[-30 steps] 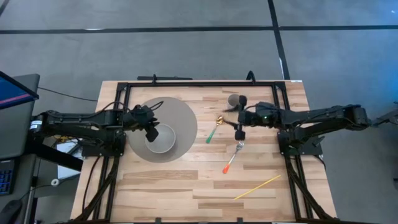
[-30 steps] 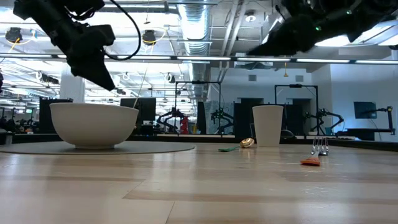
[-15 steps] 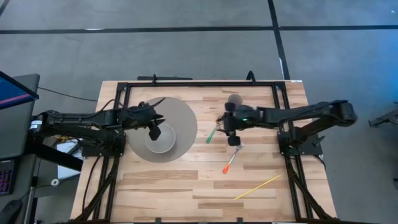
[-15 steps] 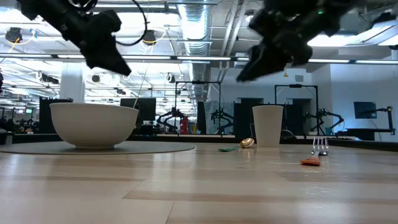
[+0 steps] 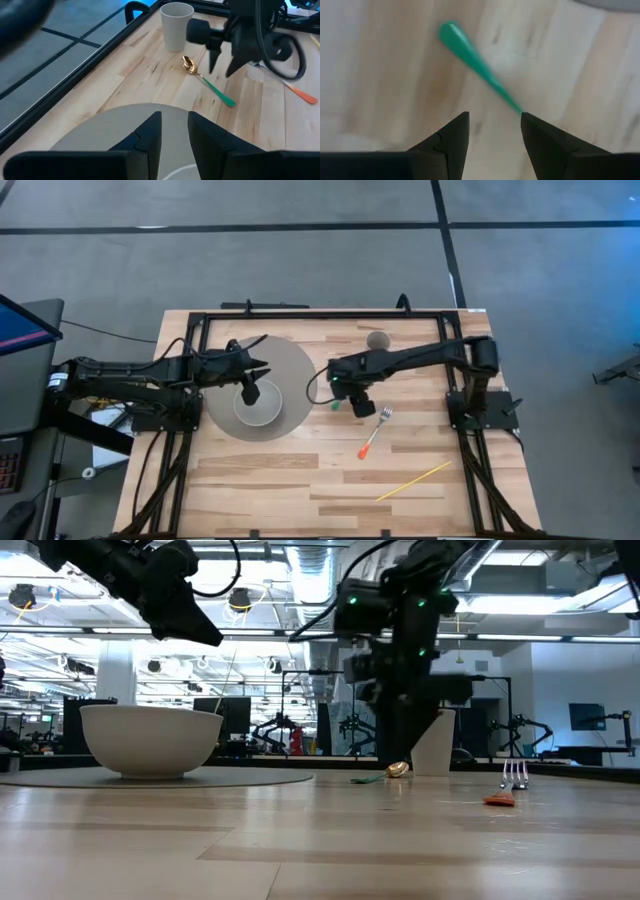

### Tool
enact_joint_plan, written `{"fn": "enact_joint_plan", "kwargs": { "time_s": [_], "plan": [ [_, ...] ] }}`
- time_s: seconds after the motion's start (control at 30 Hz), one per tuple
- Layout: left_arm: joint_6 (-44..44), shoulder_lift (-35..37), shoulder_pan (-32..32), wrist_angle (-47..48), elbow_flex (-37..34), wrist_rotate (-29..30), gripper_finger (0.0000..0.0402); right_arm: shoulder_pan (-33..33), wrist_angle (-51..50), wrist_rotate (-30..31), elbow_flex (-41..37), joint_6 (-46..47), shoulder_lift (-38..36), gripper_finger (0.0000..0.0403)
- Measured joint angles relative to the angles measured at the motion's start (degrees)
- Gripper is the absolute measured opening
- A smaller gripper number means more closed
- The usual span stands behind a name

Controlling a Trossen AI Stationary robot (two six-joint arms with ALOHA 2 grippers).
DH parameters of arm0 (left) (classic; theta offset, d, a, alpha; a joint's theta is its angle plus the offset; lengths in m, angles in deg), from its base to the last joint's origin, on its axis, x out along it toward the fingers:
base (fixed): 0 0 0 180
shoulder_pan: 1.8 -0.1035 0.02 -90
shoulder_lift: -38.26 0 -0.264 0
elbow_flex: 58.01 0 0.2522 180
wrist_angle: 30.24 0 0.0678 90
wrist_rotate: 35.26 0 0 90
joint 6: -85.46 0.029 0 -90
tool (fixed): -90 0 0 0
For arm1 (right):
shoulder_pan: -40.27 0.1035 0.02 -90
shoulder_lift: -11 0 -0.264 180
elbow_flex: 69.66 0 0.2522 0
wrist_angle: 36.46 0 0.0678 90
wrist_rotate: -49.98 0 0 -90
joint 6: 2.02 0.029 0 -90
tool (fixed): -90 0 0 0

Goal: Pick & Place Utensil
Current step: Put the green spoon into the white bowl

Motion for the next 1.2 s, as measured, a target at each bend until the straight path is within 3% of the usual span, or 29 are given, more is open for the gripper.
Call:
{"fn": "enact_joint_plan", "kwargs": {
  "time_s": [0.2, 0.47, 0.7, 0.87, 0.97, 1.2],
  "plan": [
    [-0.2, 0.0, 0.0, 0.0, 0.0, 0.0, 0.0096, 0.9, -1.3, 13.6, 3.5, -4.6, 5.4, 0.0172],
    [-0.2, -0.1, 0.0, 0.0, 0.0, 0.0, 0.0096, -0.1, -4.1, 8.5, 3.9, -5.5, 6.5, 0.0155],
    [-0.2, -0.1, 0.0, 0.0, 0.0, 0.0, 0.0096, -0.9, -2.1, -0.4, 4.1, -11.6, 6.2, 0.0061],
    [-0.2, -0.1, 0.0, 0.0, 0.0, 0.0, 0.0096, -1.0, 0.2, 1.3, 4.1, -9.2, 6.3, 0.0006],
    [-0.2, -0.1, 0.0, 0.0, 0.0, 0.0, 0.0096, -0.9, 0.5, 1.7, 4.0, -9.0, 6.3, 0.0014],
    [-0.2, -0.1, 0.0, 0.0, 0.0, 0.0, 0.0096, -0.3, 1.5, 1.2, 3.8, -10.0, 6.6, 0.008]
  ]
}}
